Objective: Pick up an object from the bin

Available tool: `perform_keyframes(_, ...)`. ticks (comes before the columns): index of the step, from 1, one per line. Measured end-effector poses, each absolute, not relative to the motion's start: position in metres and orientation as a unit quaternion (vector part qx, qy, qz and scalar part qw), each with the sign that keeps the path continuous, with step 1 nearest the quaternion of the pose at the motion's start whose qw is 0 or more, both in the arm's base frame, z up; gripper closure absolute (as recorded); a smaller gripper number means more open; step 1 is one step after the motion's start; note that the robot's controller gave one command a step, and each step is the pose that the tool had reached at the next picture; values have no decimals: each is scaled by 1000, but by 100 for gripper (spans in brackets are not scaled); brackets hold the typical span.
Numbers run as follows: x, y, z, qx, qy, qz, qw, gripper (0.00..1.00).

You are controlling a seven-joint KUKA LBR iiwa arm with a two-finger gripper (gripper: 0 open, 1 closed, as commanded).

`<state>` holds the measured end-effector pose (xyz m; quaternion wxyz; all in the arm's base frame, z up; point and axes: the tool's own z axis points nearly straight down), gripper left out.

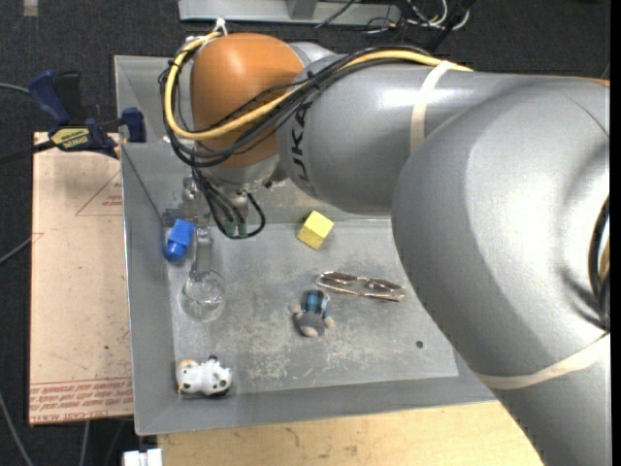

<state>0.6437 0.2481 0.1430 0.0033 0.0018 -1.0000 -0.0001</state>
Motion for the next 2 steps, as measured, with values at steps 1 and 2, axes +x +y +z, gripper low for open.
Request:
perform_keyframes(1, 646, 247, 149, 0, -1000, -1, 0, 0)
perform_keyframes(2, 581, 230, 94, 178, -984, -1, -2, 0)
